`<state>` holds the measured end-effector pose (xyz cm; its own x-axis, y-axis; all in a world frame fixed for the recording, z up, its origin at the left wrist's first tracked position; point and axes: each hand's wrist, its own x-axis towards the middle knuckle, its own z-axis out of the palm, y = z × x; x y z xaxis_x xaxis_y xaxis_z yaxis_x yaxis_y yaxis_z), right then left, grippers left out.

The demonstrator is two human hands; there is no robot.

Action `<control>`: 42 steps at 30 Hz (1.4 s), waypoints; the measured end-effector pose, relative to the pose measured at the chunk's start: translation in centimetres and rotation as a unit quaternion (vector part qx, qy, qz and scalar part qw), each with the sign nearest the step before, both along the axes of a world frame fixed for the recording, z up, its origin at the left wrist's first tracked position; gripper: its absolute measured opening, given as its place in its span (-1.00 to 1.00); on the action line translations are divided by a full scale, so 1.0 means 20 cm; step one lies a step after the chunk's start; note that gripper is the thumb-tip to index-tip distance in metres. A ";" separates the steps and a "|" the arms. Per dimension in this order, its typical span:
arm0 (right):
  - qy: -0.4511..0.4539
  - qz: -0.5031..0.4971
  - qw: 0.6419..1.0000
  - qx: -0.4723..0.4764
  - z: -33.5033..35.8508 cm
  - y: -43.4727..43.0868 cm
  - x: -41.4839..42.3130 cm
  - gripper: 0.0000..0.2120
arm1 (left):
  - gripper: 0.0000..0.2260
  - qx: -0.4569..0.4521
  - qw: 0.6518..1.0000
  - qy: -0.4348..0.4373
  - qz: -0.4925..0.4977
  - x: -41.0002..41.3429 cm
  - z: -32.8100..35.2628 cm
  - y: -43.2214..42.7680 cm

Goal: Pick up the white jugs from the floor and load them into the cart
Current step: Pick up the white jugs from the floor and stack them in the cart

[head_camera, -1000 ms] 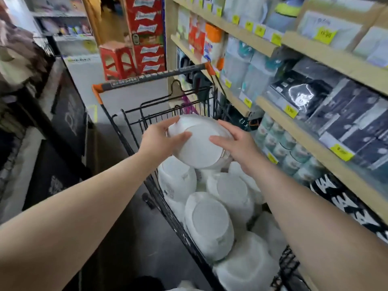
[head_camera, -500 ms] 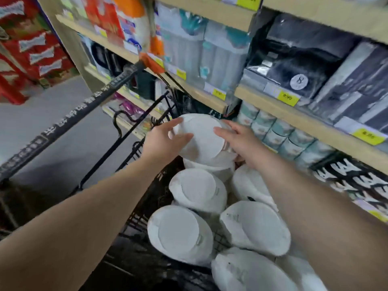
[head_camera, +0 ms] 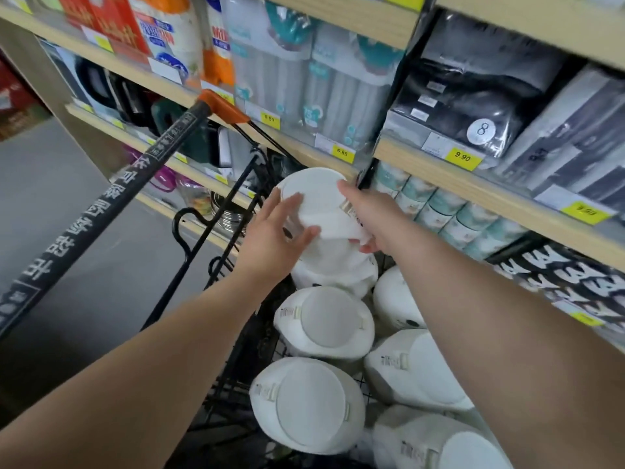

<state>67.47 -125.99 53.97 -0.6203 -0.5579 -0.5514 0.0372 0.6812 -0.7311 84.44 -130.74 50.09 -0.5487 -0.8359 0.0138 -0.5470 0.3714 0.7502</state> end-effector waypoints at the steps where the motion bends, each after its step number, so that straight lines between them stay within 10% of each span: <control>1: 0.016 0.003 1.000 -0.020 -0.01 0.03 0.01 -0.57 | -0.43 0.005 1.000 -0.001 0.000 0.00 0.00 0.00; 11: 0.204 0.076 0.966 -0.141 0.11 0.65 0.04 -0.50 | -0.54 -0.092 0.995 -0.010 -0.026 -0.03 0.25 0.27; 22: 0.341 -0.067 0.927 -0.138 0.40 2.19 -0.23 -0.63 | -0.67 -0.037 0.960 0.104 -0.256 -0.66 0.54 1.61; 42: 0.357 -0.522 0.775 0.020 0.42 4.83 -0.71 -0.68 | -0.77 0.111 0.713 0.130 -0.680 -2.06 0.53 4.17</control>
